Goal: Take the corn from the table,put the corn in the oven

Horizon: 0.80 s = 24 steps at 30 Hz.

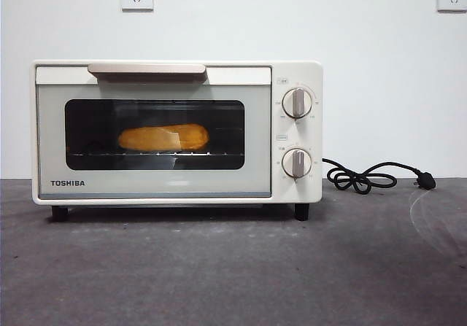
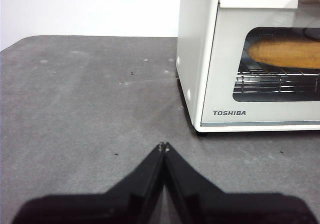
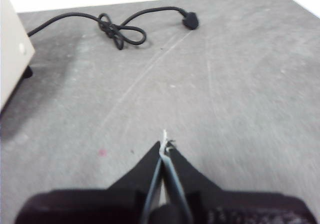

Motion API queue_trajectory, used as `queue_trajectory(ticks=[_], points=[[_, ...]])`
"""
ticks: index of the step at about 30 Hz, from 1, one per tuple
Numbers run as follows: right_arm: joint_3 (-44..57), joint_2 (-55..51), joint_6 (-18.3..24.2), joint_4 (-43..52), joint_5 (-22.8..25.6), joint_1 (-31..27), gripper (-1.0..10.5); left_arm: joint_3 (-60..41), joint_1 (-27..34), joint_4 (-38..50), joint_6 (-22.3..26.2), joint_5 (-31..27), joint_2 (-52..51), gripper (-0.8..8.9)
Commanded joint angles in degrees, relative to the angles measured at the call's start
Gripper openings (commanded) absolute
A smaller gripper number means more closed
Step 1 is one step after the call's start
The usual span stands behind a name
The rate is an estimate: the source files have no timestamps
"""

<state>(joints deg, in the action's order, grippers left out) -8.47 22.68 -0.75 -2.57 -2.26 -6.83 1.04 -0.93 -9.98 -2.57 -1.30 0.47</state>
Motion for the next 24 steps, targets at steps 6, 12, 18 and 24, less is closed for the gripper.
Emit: queue_trajectory(ticks=[6, 12, 18, 24], points=[[4.1, -11.8, -0.8, -1.2, 0.8, 0.0, 0.0, -0.5, -0.2, 0.5, 0.7, 0.2, -0.1, -0.03], [4.2, -17.8, -0.7, -6.6, 0.9, 0.0, 0.0, -0.5, -0.2, 0.5, 0.7, 0.2, -0.1, -0.03], [6.1, -22.3, -0.8, -9.3, 0.9, 0.0, 0.0, -0.5, -0.2, 0.5, 0.7, 0.2, -0.1, -0.03], [7.5, -22.2, -2.7, -8.3, 0.9, 0.1, 0.0, -0.5, -0.2, 0.5, 0.7, 0.2, 0.0, -0.03]])
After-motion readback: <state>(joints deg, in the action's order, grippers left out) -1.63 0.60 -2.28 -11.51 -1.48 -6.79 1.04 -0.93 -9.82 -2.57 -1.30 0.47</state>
